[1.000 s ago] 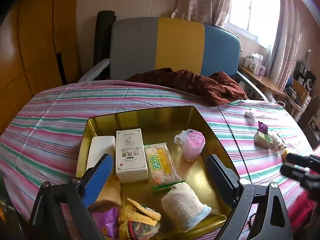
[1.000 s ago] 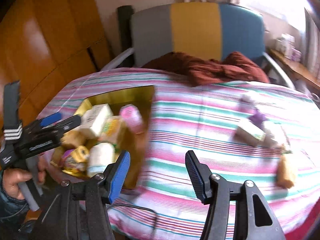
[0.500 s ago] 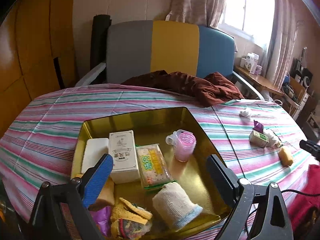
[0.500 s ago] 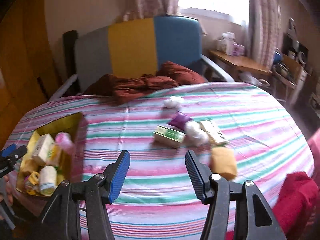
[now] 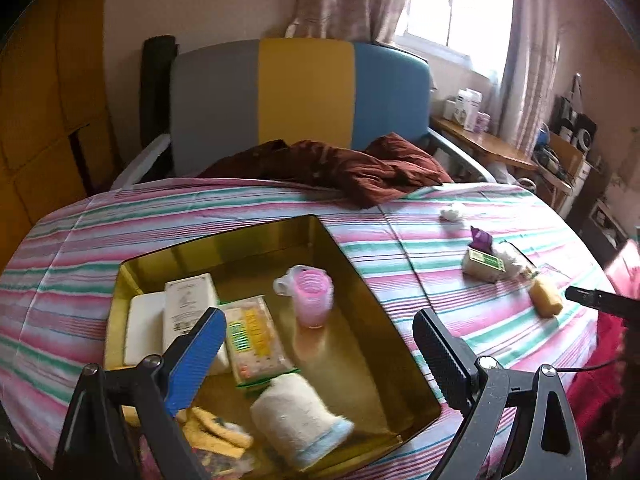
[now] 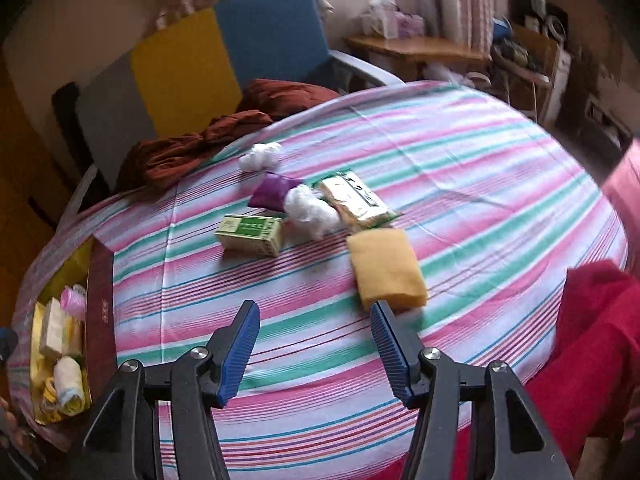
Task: Organize objects
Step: 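Move both tools back toward the remaining items on the bedspread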
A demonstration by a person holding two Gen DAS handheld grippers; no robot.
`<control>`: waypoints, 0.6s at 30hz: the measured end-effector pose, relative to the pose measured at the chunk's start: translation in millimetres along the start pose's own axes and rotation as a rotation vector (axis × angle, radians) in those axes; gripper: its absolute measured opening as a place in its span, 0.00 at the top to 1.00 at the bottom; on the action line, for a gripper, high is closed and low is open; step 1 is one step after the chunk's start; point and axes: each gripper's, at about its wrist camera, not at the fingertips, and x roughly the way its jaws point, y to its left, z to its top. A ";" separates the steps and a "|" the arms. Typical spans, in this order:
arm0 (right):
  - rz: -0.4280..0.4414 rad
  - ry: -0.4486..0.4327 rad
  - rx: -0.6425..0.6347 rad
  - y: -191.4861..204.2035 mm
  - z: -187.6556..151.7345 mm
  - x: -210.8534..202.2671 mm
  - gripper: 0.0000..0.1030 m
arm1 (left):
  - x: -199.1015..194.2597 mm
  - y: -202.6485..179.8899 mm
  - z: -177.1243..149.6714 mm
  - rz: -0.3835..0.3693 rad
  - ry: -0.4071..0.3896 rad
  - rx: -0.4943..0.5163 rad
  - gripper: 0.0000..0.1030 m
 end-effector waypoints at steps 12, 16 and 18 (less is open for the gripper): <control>0.142 0.010 0.278 -51.0 11.8 19.7 0.43 | 33.3 -80.7 14.3 -0.103 0.085 0.131 0.08; 0.178 -0.021 0.281 -49.6 11.8 15.4 0.43 | 49.6 -104.3 19.8 -0.142 0.130 0.139 0.08; 0.189 -0.035 0.282 -49.9 12.0 13.3 0.43 | 59.5 -113.6 22.7 -0.156 0.156 0.119 0.08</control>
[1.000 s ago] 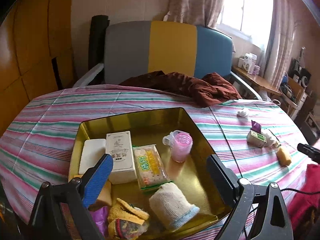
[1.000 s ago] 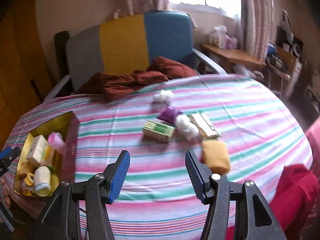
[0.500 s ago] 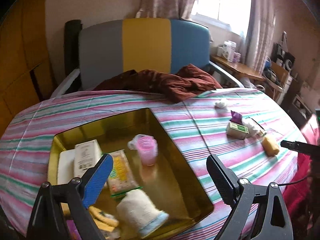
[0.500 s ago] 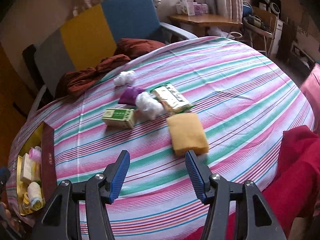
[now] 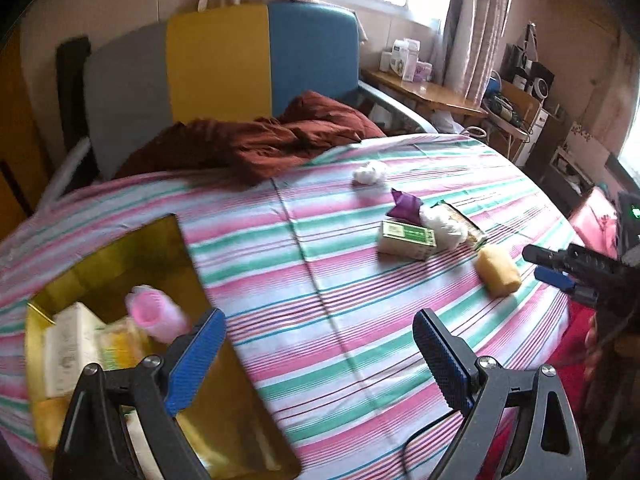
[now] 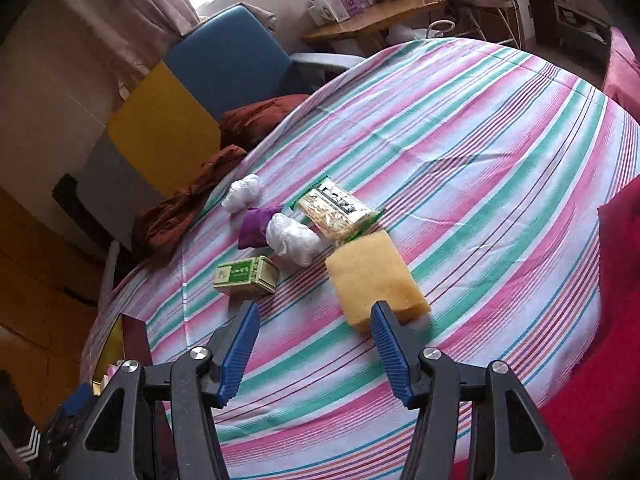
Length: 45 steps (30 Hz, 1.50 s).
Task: Organize objects
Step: 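Move both tools back toward the remaining items on the bedspread, then grasp the green essential-oil box with the left tool while the right grasps the purple packet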
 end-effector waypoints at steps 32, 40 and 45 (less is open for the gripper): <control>0.101 0.045 0.030 -9.7 3.9 7.5 0.43 | 171.2 -114.1 63.5 0.002 0.144 0.216 0.03; 0.090 0.076 0.009 -5.0 5.3 14.4 0.43 | 175.2 -101.6 58.1 -0.091 0.166 0.172 0.31; 0.105 0.142 -0.016 1.9 7.9 30.4 0.43 | 157.0 -85.4 51.8 -0.083 0.180 0.105 0.31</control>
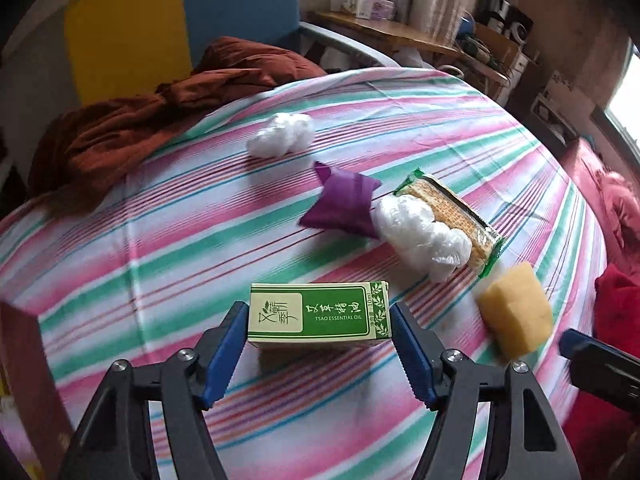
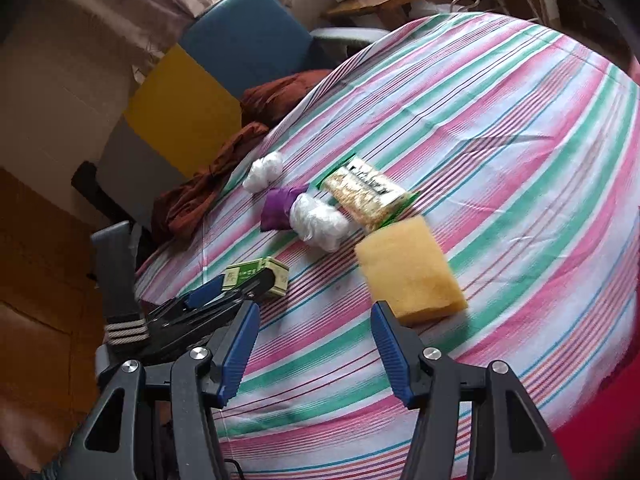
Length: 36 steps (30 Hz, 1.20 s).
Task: Organize objects
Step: 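Grasp the green essential-oil box with the left tool while the right grasps the purple packet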
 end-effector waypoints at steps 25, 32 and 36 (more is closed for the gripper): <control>-0.170 0.173 -0.236 69.2 100.3 173.3 0.60 | -98.5 73.6 -41.3 0.007 -0.142 -0.208 0.30; -0.197 0.152 -0.381 80.0 86.1 173.4 0.62 | -96.6 76.8 -50.1 0.002 -0.131 -0.232 0.30; -0.167 0.178 -0.446 93.2 72.3 170.4 0.62 | -108.5 76.3 -51.4 0.011 -0.161 -0.223 0.30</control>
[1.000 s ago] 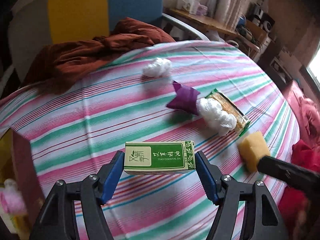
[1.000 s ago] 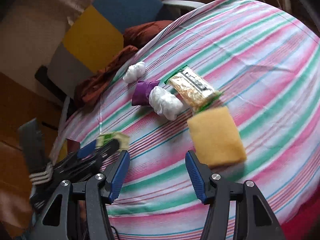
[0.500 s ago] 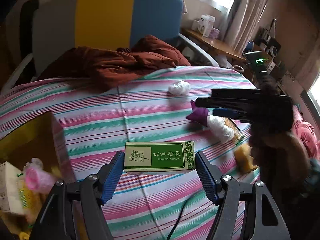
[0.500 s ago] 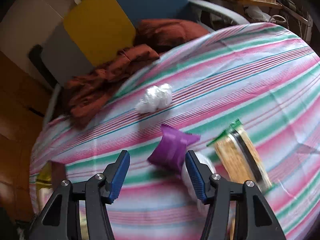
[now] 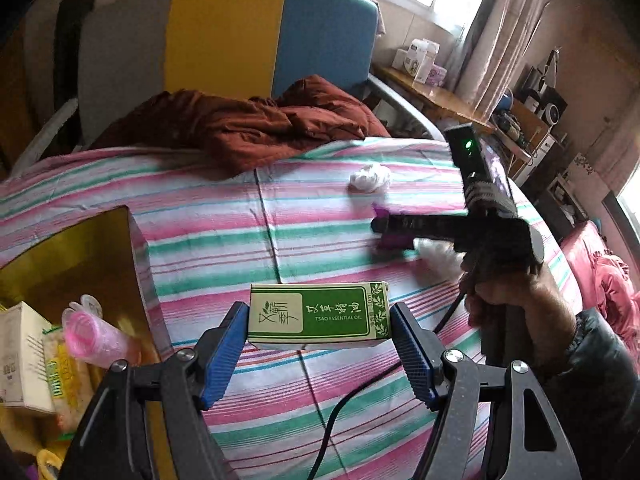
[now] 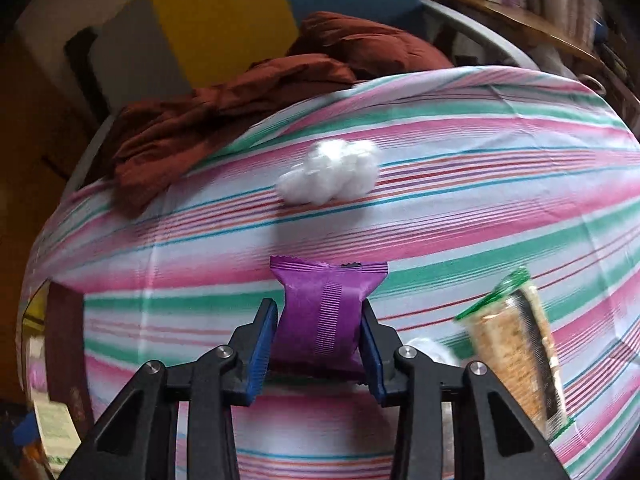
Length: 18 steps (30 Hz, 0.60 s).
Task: Organize objects
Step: 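Grasp the green essential-oil box with the left tool while the right grasps the purple packet, then carry the green box and purple packet over the gold tray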
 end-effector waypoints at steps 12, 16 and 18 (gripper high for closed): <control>0.064 0.049 -0.179 72.9 -39.3 -19.3 0.62 | -61.1 12.3 -3.3 0.065 -0.139 0.025 0.30; 0.079 0.056 -0.197 88.1 -53.0 -25.3 0.62 | -78.7 16.6 -9.3 0.091 -0.178 0.035 0.30; 0.084 0.056 -0.207 93.8 -57.7 -26.5 0.62 | -86.4 19.5 -12.9 0.098 -0.191 0.034 0.30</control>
